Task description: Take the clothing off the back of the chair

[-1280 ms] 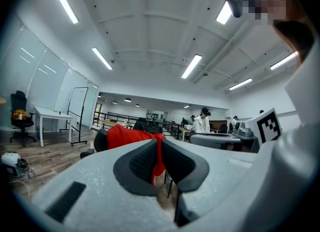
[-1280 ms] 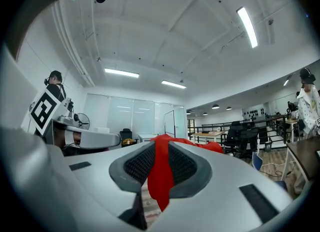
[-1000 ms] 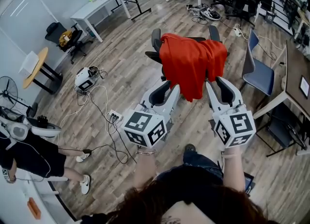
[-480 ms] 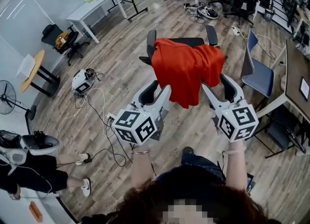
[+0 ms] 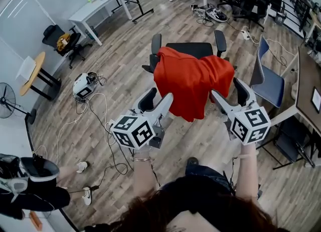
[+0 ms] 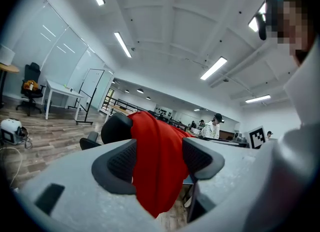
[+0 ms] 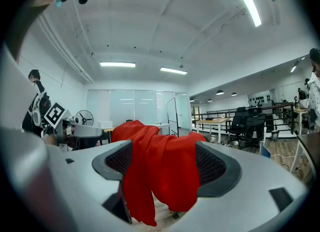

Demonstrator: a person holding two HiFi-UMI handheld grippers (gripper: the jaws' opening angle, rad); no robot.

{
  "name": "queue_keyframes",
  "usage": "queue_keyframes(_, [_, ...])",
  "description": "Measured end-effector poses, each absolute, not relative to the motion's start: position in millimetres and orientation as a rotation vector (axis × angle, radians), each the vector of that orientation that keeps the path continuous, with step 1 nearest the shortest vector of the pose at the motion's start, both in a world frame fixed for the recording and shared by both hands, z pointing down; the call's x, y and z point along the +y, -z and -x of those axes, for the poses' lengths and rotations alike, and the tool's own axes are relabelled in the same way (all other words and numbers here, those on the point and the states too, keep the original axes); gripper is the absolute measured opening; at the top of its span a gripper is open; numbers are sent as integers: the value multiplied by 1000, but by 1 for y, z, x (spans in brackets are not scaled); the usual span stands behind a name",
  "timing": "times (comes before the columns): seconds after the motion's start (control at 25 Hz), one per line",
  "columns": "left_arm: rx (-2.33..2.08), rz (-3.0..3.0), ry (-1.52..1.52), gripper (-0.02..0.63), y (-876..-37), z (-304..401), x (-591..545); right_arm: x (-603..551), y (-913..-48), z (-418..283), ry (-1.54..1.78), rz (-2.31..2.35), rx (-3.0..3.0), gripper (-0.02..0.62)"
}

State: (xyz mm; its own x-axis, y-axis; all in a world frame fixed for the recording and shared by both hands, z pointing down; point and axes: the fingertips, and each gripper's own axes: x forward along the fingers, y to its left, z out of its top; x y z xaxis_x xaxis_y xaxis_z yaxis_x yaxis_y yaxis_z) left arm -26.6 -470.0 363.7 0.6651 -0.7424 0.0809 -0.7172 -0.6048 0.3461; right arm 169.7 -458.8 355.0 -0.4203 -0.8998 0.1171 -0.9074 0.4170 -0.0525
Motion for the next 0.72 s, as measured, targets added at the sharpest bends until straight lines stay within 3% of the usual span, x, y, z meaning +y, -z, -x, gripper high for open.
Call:
queue_keyframes(0.44, [-1039,-2484,91,356,-383,25,-500,-490,-382,-186,-238,-1557,-2553,434])
queue_keyframes(0.72, [-937,-2504,76,360,-386,7,-506,-503,-395,-174,-303,-1398,-2633,443])
